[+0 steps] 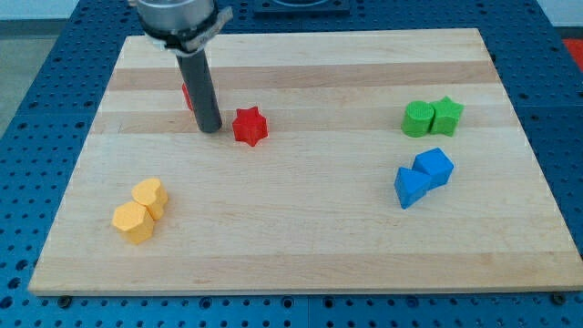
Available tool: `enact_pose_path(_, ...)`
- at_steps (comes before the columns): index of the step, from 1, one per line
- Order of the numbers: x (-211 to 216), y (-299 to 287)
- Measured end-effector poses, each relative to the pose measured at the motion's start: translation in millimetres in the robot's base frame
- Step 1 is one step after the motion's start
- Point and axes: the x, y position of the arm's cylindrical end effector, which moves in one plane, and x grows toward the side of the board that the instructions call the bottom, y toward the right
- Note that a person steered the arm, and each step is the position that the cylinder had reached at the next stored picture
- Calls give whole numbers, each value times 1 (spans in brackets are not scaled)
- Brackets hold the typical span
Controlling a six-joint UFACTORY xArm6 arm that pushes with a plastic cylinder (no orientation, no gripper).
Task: Move the red star to the right of the red circle
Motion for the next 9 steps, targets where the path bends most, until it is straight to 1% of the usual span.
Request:
enact_pose_path(1,31,8)
enact_pose_path(2,50,9)
enact_pose_path(3,54,19)
enact_pose_path(4,39,47)
enact_pose_path(6,-24,59)
enact_pose_path(7,-33,59)
enact_pose_path(8,-33,59)
enact_pose_path(9,-11,59)
